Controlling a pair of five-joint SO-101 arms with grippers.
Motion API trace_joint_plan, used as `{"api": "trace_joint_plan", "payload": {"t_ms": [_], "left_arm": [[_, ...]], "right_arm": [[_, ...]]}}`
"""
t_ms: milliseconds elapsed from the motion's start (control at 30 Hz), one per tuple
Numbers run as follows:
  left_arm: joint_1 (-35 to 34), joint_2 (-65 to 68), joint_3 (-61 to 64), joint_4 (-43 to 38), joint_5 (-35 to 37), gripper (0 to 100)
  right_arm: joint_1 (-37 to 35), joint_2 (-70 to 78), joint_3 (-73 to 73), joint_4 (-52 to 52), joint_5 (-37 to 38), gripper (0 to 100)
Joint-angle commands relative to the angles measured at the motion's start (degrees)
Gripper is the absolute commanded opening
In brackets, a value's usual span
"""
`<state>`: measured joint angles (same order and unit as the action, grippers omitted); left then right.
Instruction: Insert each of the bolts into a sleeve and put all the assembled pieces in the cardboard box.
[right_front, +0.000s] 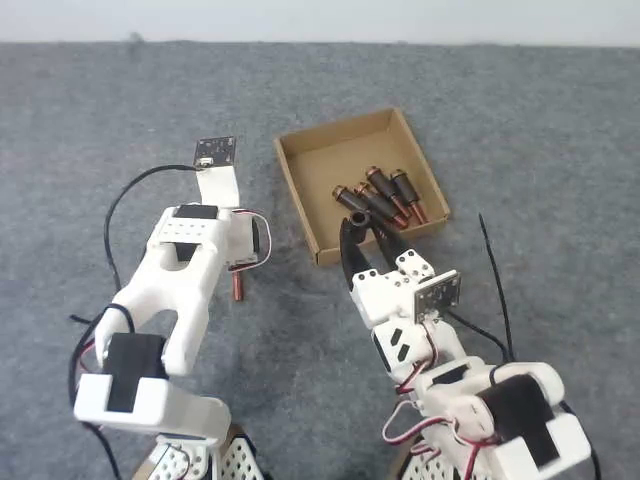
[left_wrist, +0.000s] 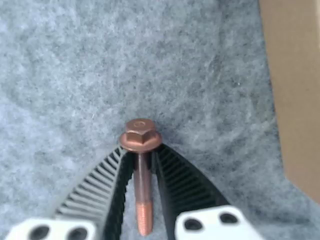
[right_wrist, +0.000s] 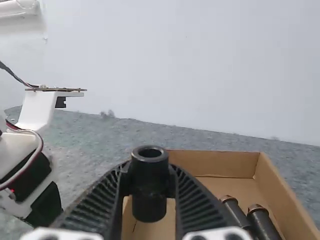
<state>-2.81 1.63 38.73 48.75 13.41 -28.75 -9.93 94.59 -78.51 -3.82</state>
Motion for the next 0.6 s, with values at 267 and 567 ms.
{"api": "trace_joint_plan", "payload": {"t_ms": [267, 567], "left_arm": [[-0.44, -4.04, -0.48, -1.58, -0.97, 1], [-0.53, -4.40, -0.48, -9.93, -0.79, 1]], "right_arm": [[-11.30, 1.19, 1.14, 2.07, 0.44, 0.7], [-12.62, 11.91, 1.32, -8.66, 4.22, 0.7]]}}
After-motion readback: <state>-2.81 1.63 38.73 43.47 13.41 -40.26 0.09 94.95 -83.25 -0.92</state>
